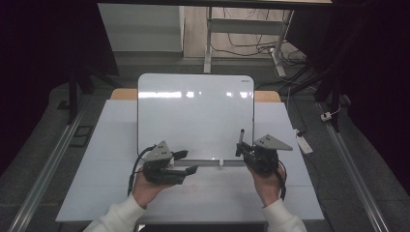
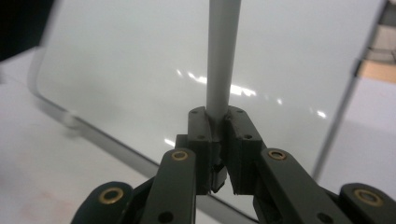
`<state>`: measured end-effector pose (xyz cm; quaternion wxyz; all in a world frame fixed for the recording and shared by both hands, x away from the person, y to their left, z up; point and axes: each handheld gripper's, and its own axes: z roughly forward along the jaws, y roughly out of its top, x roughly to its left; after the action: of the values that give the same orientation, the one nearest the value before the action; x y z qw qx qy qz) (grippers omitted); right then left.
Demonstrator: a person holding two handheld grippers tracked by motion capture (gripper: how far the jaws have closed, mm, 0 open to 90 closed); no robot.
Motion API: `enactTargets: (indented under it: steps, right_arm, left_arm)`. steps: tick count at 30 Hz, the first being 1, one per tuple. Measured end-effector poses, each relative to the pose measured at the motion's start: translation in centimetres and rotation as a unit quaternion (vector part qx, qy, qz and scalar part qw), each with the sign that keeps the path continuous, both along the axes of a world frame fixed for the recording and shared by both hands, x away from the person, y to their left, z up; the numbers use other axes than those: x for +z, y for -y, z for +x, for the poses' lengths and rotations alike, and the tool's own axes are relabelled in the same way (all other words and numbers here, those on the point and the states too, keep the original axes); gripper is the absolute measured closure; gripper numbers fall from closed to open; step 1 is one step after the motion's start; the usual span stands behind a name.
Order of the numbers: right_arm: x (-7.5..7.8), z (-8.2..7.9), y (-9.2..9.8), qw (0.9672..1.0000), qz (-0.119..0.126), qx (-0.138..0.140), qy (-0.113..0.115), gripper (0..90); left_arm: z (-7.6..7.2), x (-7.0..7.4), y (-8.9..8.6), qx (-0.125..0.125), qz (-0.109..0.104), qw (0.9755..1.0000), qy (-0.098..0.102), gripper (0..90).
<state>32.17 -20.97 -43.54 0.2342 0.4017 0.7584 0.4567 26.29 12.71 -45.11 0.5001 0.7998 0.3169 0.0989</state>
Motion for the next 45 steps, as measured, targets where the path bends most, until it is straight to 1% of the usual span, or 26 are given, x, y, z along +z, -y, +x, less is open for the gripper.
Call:
enactTargets:
  steps: [1,2,5,7,11,15,17,19,20,25,28,31,32,35,38,42,45]
  right_arm:
    - [-0.3,0.7,0.3,0.9999,-0.004,-0.007,-0.008,80.2]
    - [-0.7,1.5,0.5,0.9997,-0.012,-0.012,-0.018,80.2]
    - [-1.6,2.9,0.6,0.9989,-0.018,-0.022,-0.036,80.2]
    - [-2.0,3.6,0.5,0.9984,-0.031,-0.03,-0.037,80.3]
    - [-2.4,4.5,0.3,0.9979,-0.031,-0.042,-0.038,80.3]
    - [-2.8,5.0,0.0,0.9969,-0.042,-0.058,-0.033,80.0]
    - [-3.0,5.0,-0.1,0.9961,-0.047,-0.069,-0.03,79.7]
    - [-3.3,5.0,-0.2,0.9956,-0.054,-0.072,-0.026,79.4]
    - [-3.4,4.9,-0.3,0.9955,-0.055,-0.074,-0.021,79.4]
    - [-3.5,4.6,-0.6,0.994,-0.076,-0.078,-0.001,78.0]
    - [-3.5,4.6,-0.7,0.9939,-0.077,-0.08,0.004,76.8]
    - [-3.5,4.6,-0.6,0.9939,-0.076,-0.079,0.008,71.3]
    - [-3.4,4.4,-0.5,0.9943,-0.074,-0.076,0.011,68.8]
    - [-2.9,3.8,0.1,0.9968,-0.053,-0.055,0.023,62.0]
    - [-2.5,3.1,0.9,0.9983,-0.041,-0.026,0.034,58.0]
    - [-2.6,2.0,2.2,0.9987,-0.034,0.013,0.036,53.7]
    - [-2.8,1.1,3.2,0.998,-0.032,0.038,0.04,52.0]
  left_arm:
    - [-0.5,-0.3,-1.1,0.009,0.005,0.9999,-0.006,32.6]
    - [-0.8,-0.5,-1.7,0.016,0.007,0.9998,-0.009,32.3]
    - [-1.7,-1.4,-4.1,0.04,0.016,0.9989,-0.019,31.0]
    - [-2.2,-2.1,-5.5,0.054,0.02,0.998,-0.027,30.2]
    - [-3.0,-3.6,-8.1,0.078,0.022,0.9956,-0.047,28.7]
    - [-3.5,-4.7,-10.1,0.103,0.019,0.9926,-0.061,28.0]
    - [-3.8,-4.9,-10.7,0.111,0.017,0.9917,-0.063,28.0]
    - [-3.9,-5.1,-11.1,0.115,0.016,0.9912,-0.063,28.0]
    - [-4.0,-5.1,-11.1,0.116,0.017,0.9911,-0.063,28.0]
    - [-4.0,-5.2,-11.1,0.116,0.024,0.9911,-0.06,27.9]
    - [-4.1,-5.3,-11.1,0.119,0.027,0.9907,-0.06,27.9]
    - [-4.2,-5.4,-11.4,0.122,0.024,0.9903,-0.06,27.9]
    - [-4.2,-5.4,-11.5,0.124,0.024,0.9901,-0.061,27.9]
    - [-4.2,-5.5,-11.7,0.126,0.023,0.9898,-0.063,27.9]
    - [-4.1,-5.7,-11.8,0.126,0.023,0.9897,-0.065,27.9]
    - [-4.0,-5.8,-11.9,0.123,0.027,0.9899,-0.064,27.5]
    - [-3.8,-5.9,-11.9,0.12,0.031,0.9903,-0.062,27.1]
